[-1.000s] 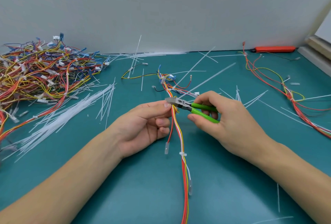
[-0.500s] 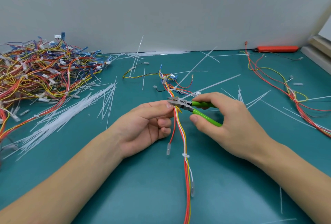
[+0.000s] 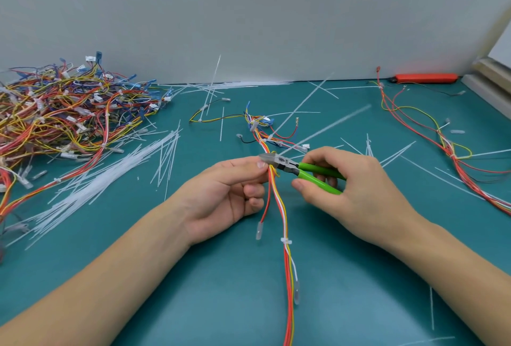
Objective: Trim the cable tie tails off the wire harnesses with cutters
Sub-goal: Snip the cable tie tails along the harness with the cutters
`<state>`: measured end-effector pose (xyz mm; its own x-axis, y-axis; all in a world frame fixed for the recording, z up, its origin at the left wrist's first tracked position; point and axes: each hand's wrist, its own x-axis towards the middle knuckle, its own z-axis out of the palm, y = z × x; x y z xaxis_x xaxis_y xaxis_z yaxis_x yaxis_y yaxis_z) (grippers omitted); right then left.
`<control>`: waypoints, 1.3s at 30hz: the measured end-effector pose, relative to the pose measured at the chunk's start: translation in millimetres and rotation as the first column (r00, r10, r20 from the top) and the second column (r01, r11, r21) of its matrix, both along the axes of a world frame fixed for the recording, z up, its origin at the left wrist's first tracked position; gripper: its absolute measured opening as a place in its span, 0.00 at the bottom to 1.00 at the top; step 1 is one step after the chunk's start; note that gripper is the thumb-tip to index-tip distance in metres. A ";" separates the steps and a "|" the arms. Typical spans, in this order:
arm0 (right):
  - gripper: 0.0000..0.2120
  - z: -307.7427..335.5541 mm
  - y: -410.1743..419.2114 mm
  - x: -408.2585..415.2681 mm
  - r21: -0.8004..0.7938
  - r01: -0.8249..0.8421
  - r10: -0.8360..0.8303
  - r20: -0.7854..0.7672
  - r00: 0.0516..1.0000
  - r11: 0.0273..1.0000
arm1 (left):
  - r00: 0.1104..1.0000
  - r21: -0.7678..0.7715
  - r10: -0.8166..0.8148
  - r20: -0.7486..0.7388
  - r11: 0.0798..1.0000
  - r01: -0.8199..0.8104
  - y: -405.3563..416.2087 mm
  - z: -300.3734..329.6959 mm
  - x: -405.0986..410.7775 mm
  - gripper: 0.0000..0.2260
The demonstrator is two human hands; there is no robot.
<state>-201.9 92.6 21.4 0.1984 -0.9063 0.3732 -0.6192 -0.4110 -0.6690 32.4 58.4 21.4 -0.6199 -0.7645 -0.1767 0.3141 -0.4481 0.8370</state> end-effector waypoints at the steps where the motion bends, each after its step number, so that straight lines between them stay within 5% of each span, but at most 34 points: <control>1: 0.11 -0.5 0.1 -0.3 -0.009 0.001 -0.001 -0.003 1.000 1.000 | 1.000 -0.004 -0.001 0.005 1.000 0.001 0.3 0.4 -0.2 0.06; 39: 0.17 -2.9 -2.4 -3.9 0.049 -0.073 0.072 0.026 0.997 0.996 | 1.000 0.003 0.011 0.026 1.000 -0.011 1.4 1.5 -0.9 0.06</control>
<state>-205.8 90.2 18.6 0.2558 -0.9074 0.3333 -0.5721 -0.4200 -0.7044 31.4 59.7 22.9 -0.6069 -0.7706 -0.1945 0.2975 -0.4472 0.8435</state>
